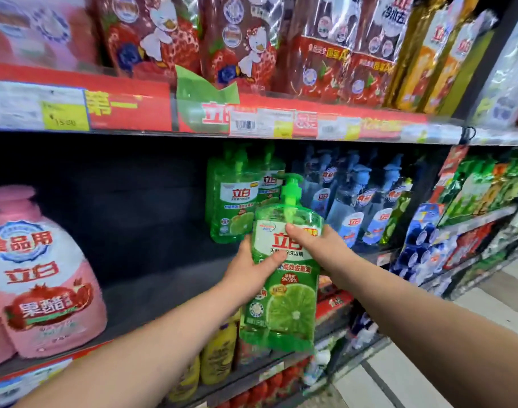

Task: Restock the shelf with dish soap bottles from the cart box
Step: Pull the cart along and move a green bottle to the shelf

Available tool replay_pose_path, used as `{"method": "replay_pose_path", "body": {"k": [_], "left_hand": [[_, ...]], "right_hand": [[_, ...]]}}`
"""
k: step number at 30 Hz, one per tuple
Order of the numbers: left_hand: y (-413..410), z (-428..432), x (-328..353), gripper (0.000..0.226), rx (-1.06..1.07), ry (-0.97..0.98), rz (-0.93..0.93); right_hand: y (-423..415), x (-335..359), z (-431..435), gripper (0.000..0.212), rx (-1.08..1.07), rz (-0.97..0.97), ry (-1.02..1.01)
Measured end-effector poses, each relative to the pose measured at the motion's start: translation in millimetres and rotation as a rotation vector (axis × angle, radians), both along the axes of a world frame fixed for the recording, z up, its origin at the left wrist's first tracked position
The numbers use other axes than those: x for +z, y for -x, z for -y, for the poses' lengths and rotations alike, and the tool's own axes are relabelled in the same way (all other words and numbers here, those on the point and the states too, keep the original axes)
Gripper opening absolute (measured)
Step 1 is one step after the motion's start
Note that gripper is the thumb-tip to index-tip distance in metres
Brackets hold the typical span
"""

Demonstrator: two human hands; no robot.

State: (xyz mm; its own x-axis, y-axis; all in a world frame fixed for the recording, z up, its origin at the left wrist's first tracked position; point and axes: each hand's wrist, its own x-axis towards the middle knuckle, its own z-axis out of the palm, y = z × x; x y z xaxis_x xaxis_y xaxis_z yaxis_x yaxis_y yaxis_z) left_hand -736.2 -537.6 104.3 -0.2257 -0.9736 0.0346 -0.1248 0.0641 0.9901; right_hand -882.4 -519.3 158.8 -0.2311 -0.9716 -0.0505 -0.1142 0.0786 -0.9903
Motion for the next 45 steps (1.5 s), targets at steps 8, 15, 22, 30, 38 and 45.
{"method": "replay_pose_path", "body": {"k": [8,15,22,30,38,45], "left_hand": [[57,61,16,0.051,0.151,0.034,0.041],[92,101,4,0.042,0.291,0.039,0.067],[89,136,-5,0.073,0.366,0.045,0.366],[27,162,-8,0.082,0.736,0.039,0.397],[6,197,-5,0.07,0.604,0.039,0.281],[1,202,-14,0.066,0.583,0.069,0.285]], "right_hand": [[64,8,89,0.021,0.194,-0.069,0.087],[98,-5,148,0.042,0.263,-0.169,0.061],[110,-29,180,0.061,0.329,-0.132,0.114],[102,-43,207,0.078,0.178,-0.222,0.177],[106,-61,225,0.084,0.179,-0.485,0.128],[102,-58,251,0.074,0.203,-0.392,0.138]]}}
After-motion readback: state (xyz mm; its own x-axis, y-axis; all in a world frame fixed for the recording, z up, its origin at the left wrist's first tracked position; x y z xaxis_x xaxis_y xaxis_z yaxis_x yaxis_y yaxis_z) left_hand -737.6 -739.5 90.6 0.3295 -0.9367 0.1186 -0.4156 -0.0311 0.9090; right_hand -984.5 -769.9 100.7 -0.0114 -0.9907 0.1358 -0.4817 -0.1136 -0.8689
